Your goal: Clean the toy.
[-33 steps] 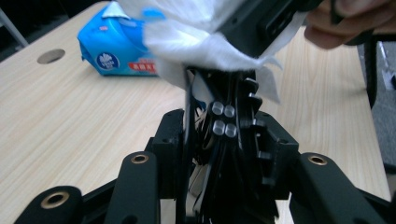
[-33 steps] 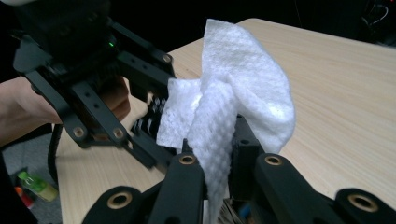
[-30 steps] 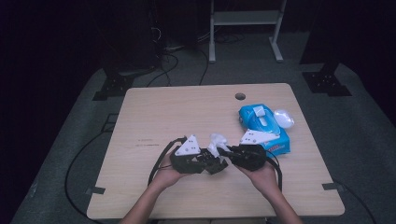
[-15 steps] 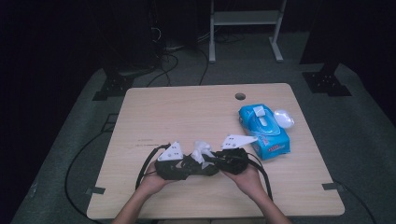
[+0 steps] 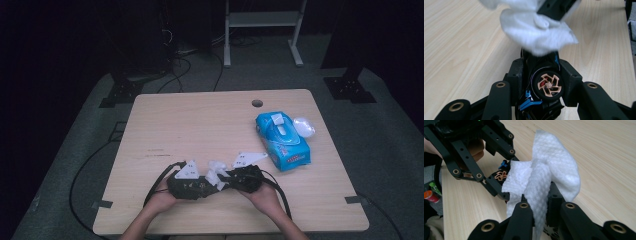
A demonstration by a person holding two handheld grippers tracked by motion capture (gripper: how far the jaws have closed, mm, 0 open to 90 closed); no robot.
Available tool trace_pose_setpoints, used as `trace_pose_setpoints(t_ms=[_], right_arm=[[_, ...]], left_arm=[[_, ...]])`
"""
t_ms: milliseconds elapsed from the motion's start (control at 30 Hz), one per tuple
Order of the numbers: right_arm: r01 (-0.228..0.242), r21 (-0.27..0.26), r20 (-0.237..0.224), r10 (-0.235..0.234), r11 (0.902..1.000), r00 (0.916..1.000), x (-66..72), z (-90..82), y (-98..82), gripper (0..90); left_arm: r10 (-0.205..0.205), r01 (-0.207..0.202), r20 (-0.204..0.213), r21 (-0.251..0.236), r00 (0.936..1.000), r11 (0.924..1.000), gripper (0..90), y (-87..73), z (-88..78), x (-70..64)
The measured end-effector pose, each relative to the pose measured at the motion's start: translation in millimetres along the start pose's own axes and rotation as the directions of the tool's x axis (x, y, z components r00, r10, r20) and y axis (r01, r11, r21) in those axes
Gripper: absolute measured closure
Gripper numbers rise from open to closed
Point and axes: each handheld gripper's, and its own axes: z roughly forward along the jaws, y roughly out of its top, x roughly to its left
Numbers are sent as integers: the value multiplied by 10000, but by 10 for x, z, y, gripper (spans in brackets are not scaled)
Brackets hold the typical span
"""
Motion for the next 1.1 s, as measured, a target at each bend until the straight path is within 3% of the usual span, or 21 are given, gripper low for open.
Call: trace_pose_setpoints(t_ms=[300,500,567,733,867,933,1033,1100], right_arm=[[69,188,817,-84,9998,9966,-85,-191,-47,840],[-99,220,1432,67,9997,9897,-210,-378,-154,839],[-250,202,1410,219,9995,9898,-217,-414,-179,839],[-45,35,1014,41,10000,9948,-122,-377,-170,839],[265,117,903,-274,9996,9955,-67,-305,-154,839],[120,53,852,-124,9999,9963,-107,-323,-167,840],[-195,-18,1182,196,9998,9928,-199,-387,-212,838],[-453,198,1460,419,9988,9884,-278,-406,-267,838]], left_arm=[[291,-291,-34,146,9996,9995,592,29,19,-17],[224,-223,-23,202,9997,9995,592,36,20,-15],[168,-168,8,263,9999,9995,588,51,27,-3],[77,-71,-73,793,9999,9968,516,148,133,6],[488,-449,-315,1160,9983,9922,554,204,217,-45],[543,-493,-392,1190,9978,9917,571,196,195,-33],[501,-457,-346,1176,9981,9920,576,161,144,-3],[494,-444,-390,1203,9980,9917,577,134,108,12]])
